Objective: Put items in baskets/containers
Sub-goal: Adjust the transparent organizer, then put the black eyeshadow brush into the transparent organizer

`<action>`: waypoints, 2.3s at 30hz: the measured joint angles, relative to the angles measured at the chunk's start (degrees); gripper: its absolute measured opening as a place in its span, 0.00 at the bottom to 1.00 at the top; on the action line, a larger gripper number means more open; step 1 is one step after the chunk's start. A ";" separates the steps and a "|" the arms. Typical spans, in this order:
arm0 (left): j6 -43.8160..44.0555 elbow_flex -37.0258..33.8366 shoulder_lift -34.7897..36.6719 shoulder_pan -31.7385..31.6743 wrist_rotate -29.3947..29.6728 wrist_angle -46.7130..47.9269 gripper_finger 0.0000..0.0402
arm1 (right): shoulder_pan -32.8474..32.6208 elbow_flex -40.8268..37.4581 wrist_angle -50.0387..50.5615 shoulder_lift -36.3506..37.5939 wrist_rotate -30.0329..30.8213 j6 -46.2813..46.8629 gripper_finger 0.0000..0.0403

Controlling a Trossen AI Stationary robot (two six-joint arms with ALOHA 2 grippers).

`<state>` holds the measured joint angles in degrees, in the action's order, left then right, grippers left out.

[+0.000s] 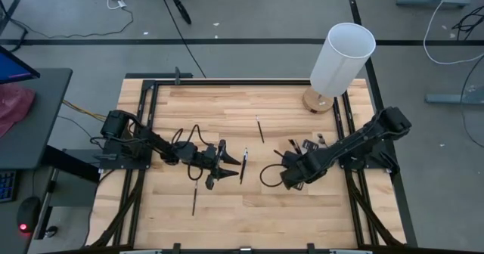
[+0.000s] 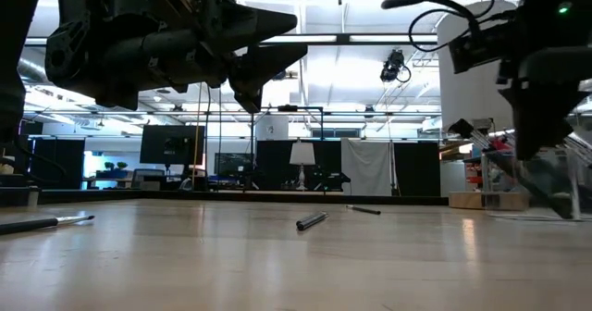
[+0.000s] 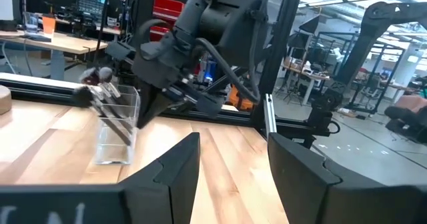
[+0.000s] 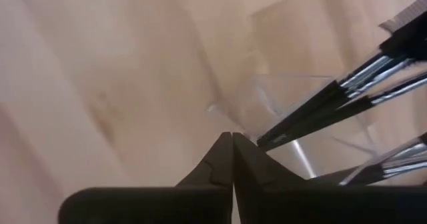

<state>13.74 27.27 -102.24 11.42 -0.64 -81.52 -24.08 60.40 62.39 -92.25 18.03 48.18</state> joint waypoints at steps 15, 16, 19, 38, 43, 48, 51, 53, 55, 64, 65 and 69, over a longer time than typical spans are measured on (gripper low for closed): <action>0.09 0.00 0.00 0.00 0.13 0.09 0.45 | 0.94 4.09 -12.90 1.01 0.40 -4.94 0.01; 0.09 0.00 0.00 0.00 0.25 0.10 0.45 | 0.92 4.13 -17.34 1.01 0.57 -7.29 0.01; -0.14 -0.03 0.00 0.00 0.42 1.11 0.45 | 1.24 2.86 -34.32 0.80 2.78 -14.69 0.02; 5.18 -18.64 16.21 -1.46 18.86 8.69 0.45 | 26.75 1.79 -56.40 -11.72 12.78 -14.93 0.45; 5.15 -18.32 15.95 -1.46 18.86 8.86 0.45 | 31.45 1.79 -50.56 -12.60 12.56 -10.94 0.47; 5.09 -17.73 15.93 -1.46 18.88 9.44 0.45 | 32.59 1.84 -51.22 -16.01 10.08 -10.91 0.45; 5.05 -17.79 15.93 -1.46 18.86 9.51 0.45 | 33.03 1.84 -51.65 -18.97 9.13 -10.70 0.42; 5.07 -17.81 15.93 -1.46 18.88 9.70 0.45 | 33.38 1.84 -52.28 -20.72 9.03 -10.51 0.40; 5.10 -17.81 15.93 -1.46 18.87 9.91 0.45 | 33.71 1.90 -52.92 -21.84 8.62 -9.32 0.38; 4.96 -17.81 15.89 -1.46 19.06 9.92 0.45 | 33.29 1.75 -53.70 -20.17 7.95 -12.81 0.32; 4.96 -17.81 15.89 -1.46 19.06 9.93 0.45 | 33.27 1.73 -53.59 -19.25 7.97 -13.36 0.32; 4.96 -17.81 15.89 -1.46 19.07 9.97 0.45 | 33.38 1.84 -53.40 -17.46 6.88 -15.44 0.39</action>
<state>18.70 9.45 -86.35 9.96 18.42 -71.55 9.31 62.24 8.99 -109.71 24.91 32.75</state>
